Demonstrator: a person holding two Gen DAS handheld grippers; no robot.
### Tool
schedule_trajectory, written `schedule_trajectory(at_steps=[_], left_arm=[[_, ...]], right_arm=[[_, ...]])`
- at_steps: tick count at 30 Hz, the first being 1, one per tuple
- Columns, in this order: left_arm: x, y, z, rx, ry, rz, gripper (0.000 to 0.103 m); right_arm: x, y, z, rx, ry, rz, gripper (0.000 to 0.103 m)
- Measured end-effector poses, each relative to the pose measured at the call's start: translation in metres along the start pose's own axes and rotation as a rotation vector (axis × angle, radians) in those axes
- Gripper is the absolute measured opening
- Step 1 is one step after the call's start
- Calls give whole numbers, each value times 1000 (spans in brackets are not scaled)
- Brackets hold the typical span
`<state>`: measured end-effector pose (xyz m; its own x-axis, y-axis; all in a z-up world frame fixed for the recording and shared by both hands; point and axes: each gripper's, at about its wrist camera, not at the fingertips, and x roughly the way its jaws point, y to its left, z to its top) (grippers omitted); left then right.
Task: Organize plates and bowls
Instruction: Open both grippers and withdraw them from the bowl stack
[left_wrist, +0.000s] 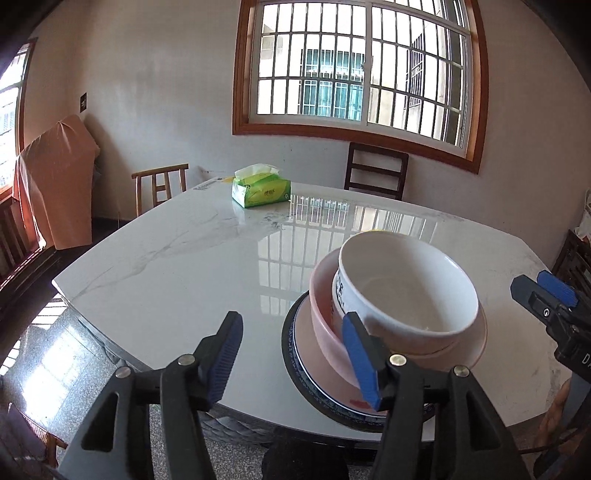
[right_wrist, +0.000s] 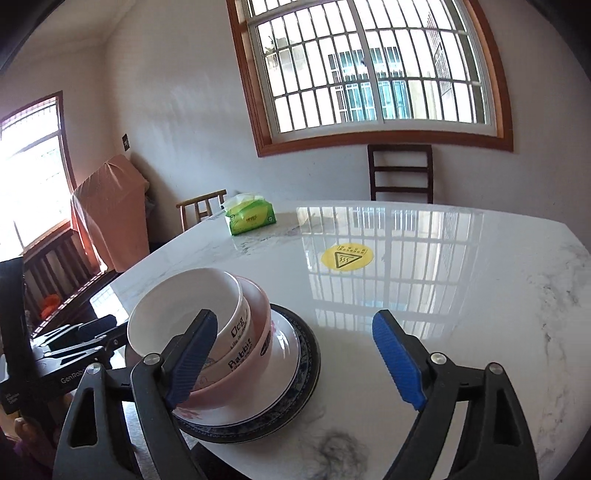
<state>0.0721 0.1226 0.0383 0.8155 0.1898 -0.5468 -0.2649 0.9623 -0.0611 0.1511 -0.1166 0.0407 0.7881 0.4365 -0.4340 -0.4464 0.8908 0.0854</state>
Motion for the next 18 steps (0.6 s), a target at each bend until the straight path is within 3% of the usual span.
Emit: schedule_trajectory(at_steps=[4, 7, 13, 18], left_arm=[[-11, 1, -10, -16, -23, -51, 66], [-18, -2, -21, -4, -45, -27, 69], [-22, -12, -46, 41, -11, -42, 69], [-28, -19, -59, 67, -30, -38, 69]], right_arm=[[-6, 3, -13, 29, -9, -4, 92], [-7, 4, -25, 56, -3, -11, 93], [-28, 11, -47, 53, -7, -54, 96], [-49, 17, -50, 48, -38, -81, 100]])
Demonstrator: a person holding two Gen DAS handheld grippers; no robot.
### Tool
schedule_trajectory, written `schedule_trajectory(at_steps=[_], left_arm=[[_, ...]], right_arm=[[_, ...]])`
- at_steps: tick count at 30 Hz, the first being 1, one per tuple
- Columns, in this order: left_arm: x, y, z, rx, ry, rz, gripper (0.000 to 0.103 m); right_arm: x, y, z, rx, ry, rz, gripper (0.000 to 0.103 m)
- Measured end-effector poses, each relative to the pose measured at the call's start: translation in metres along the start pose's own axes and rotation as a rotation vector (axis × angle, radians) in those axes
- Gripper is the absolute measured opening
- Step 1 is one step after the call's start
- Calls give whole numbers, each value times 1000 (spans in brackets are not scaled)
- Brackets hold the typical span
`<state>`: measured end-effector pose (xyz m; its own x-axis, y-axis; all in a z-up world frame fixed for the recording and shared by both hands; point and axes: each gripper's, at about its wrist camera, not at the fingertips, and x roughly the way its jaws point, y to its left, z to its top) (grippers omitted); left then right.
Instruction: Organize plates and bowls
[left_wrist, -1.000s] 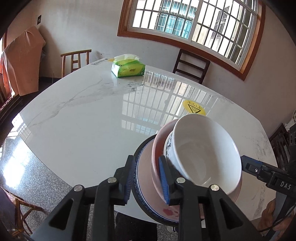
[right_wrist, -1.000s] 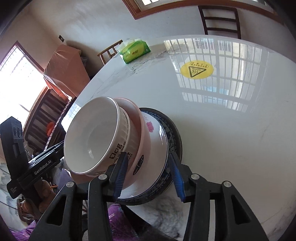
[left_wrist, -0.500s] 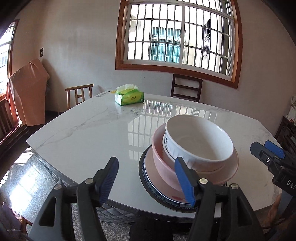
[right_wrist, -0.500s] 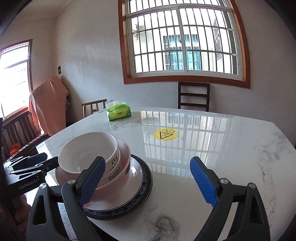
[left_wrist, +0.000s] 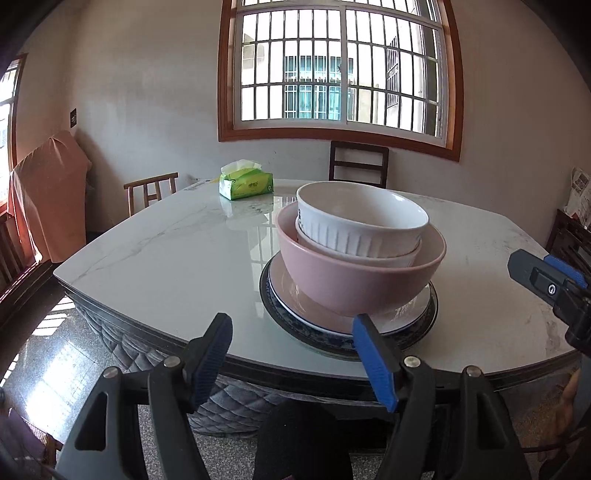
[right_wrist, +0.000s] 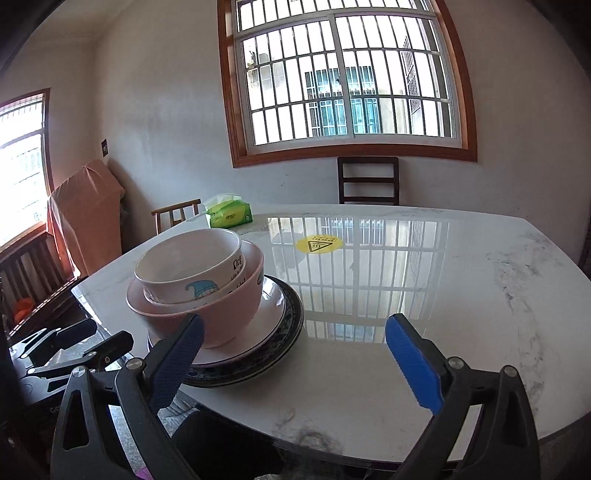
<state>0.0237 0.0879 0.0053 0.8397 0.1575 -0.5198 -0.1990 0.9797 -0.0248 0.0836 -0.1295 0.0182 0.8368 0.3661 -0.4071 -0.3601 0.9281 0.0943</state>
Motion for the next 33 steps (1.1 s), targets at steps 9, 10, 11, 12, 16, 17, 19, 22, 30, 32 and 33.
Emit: schedule_trajectory(at_steps=[9, 10, 11, 12, 16, 17, 19, 22, 30, 32, 33], left_arm=[[-11, -10, -16, 29, -14, -7, 69], [-11, -11, -17, 29, -13, -10, 69], [-12, -11, -17, 29, -13, -11, 69], [-13, -11, -18, 28, -15, -12, 69], [-17, -11, -19, 24, -36, 0, 69], [-18, -11, -19, 26, -44, 4, 69], [-21, -11, -19, 28, -62, 1, 69], [-28, -15, -20, 41, -97, 0, 69], [-41, -17, -21, 45, -136, 0, 76], [-42, -17, -21, 41, -136, -3, 76], [-41, -16, -21, 39, -133, -6, 76]], right_arm=[[-24, 19, -17, -38, -12, -55, 102], [-26, 21, -19, -42, -12, -56, 102], [-29, 21, -20, -46, -13, -58, 102], [-32, 23, -20, -49, -17, -62, 102], [-41, 24, -23, -51, -30, -65, 103], [-42, 23, -24, -52, -32, -66, 103], [-43, 23, -24, -52, -29, -65, 103], [-45, 22, -25, -48, -28, -63, 103], [-47, 20, -25, -39, -36, -67, 103], [-47, 20, -26, -38, -38, -68, 103], [-49, 21, -27, -37, -39, -68, 103]])
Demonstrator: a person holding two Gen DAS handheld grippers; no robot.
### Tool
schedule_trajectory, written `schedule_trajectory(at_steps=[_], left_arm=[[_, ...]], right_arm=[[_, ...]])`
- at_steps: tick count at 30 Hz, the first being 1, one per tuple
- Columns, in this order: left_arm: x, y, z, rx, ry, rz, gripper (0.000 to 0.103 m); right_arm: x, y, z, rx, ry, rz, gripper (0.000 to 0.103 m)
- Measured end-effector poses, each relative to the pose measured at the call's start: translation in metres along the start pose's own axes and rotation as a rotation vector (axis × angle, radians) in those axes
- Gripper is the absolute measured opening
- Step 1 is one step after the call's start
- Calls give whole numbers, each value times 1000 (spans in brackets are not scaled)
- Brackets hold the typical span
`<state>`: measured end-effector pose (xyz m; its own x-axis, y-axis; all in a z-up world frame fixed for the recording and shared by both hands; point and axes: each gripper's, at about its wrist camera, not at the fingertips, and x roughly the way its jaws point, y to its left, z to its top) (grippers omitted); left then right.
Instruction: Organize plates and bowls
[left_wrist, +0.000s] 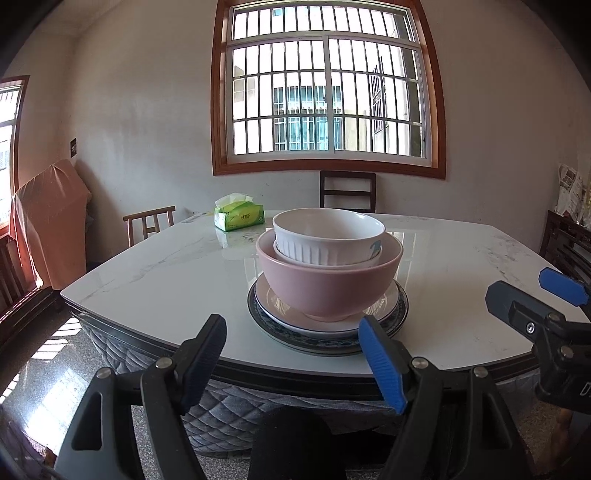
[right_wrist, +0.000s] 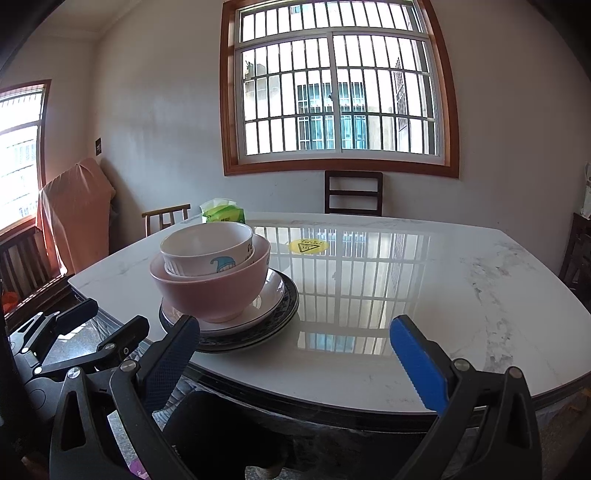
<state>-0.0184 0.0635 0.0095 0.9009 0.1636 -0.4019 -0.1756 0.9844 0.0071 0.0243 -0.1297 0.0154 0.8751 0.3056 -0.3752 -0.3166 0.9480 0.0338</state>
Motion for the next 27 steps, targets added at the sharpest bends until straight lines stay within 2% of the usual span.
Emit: schedule_trajectory(at_steps=[27], left_arm=[[0, 0, 0, -3, 5, 13, 76]], right_arm=[[-7, 4, -2, -12, -13, 10, 103]])
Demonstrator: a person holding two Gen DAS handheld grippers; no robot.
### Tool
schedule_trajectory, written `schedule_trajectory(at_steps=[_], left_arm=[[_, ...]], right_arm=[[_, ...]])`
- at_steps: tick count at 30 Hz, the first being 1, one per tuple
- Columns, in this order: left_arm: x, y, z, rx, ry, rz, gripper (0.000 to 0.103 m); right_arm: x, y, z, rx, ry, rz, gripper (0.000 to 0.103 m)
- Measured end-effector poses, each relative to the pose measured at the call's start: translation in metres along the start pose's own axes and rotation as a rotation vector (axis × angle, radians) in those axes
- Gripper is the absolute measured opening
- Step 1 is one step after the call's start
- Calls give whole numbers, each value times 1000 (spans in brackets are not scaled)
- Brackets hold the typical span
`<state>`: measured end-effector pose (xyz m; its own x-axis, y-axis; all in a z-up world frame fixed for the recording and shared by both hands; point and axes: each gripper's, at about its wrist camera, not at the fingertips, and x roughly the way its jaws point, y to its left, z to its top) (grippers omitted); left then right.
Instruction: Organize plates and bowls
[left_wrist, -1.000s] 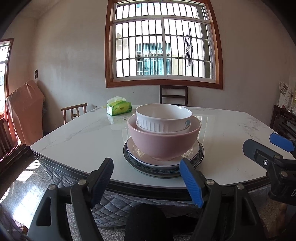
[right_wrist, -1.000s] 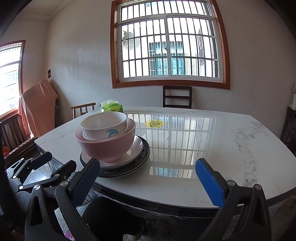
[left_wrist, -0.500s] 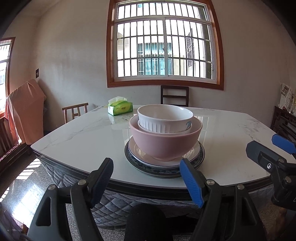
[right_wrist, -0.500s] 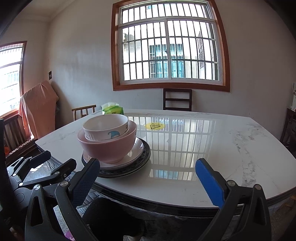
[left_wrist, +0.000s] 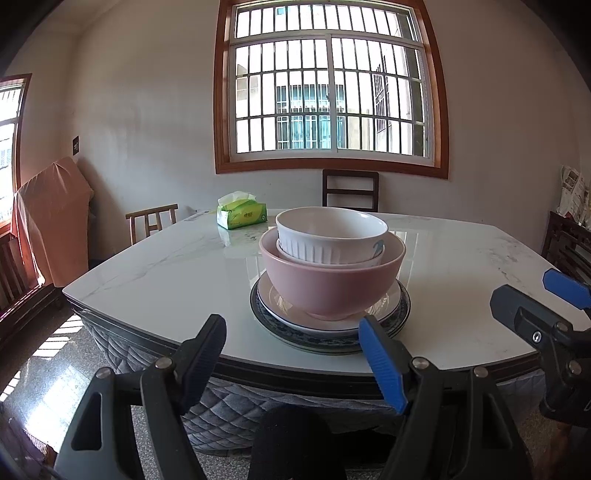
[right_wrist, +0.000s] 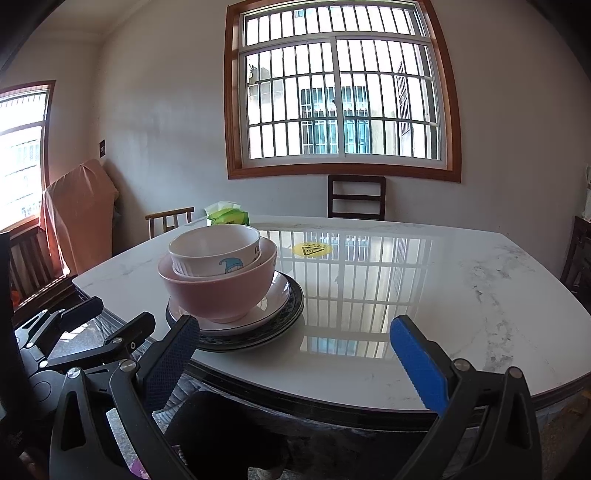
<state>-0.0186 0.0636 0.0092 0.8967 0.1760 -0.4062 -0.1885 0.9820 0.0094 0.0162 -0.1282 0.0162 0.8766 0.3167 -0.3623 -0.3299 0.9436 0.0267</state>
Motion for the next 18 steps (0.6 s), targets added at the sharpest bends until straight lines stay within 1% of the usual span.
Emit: schedule_trajectory(at_steps=[18], left_arm=[[6, 1, 0, -13, 24, 5, 77]], right_arm=[[2, 2, -2, -1, 14, 7, 103]])
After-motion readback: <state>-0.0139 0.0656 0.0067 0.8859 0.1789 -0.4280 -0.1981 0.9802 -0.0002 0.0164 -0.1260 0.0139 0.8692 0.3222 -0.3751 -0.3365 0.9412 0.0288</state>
